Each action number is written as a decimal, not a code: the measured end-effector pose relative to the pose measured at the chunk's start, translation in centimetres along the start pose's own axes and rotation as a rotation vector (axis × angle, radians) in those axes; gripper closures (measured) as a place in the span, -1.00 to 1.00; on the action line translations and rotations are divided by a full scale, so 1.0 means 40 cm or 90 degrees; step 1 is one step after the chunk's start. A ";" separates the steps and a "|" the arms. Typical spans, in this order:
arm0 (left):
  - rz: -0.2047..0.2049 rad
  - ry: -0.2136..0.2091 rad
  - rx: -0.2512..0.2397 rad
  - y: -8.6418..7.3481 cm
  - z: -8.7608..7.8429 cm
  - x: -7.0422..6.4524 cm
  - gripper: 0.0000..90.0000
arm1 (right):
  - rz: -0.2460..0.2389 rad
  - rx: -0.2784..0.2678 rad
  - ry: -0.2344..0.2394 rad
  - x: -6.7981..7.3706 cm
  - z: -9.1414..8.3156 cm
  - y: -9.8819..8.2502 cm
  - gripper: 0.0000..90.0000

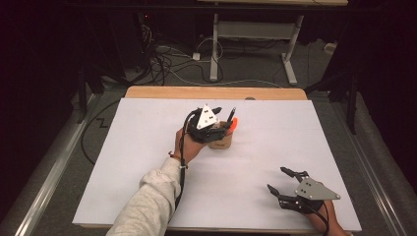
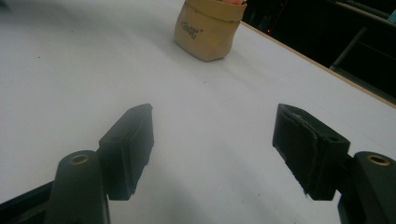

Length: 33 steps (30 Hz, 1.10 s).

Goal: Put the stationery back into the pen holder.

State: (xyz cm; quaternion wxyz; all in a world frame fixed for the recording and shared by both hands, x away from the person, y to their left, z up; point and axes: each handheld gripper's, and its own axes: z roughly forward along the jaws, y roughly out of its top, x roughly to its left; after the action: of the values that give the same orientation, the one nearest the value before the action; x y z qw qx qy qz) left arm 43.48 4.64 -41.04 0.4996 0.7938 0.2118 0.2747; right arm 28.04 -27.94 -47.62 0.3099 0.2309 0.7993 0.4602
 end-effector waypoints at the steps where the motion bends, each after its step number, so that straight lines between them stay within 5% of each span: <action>1: 0.004 0.003 0.000 -0.001 0.000 -0.003 -0.25 | 0.000 0.000 0.000 0.000 0.000 0.000 -0.34; 7: 0.006 0.013 0.008 -0.004 -0.003 -0.012 -0.54 | 0.002 0.000 -0.002 -0.001 -0.001 0.000 -0.34; 33: 0.098 0.010 0.032 -0.026 -0.070 -0.063 -0.55 | -0.001 0.003 -0.004 0.002 0.001 0.001 -0.34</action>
State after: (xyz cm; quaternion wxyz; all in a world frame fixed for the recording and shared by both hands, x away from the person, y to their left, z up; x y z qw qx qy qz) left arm 39.68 5.43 -41.56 0.4550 0.8180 0.1608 0.3132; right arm 28.03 -27.85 -47.63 0.3123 0.2323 0.7996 0.4573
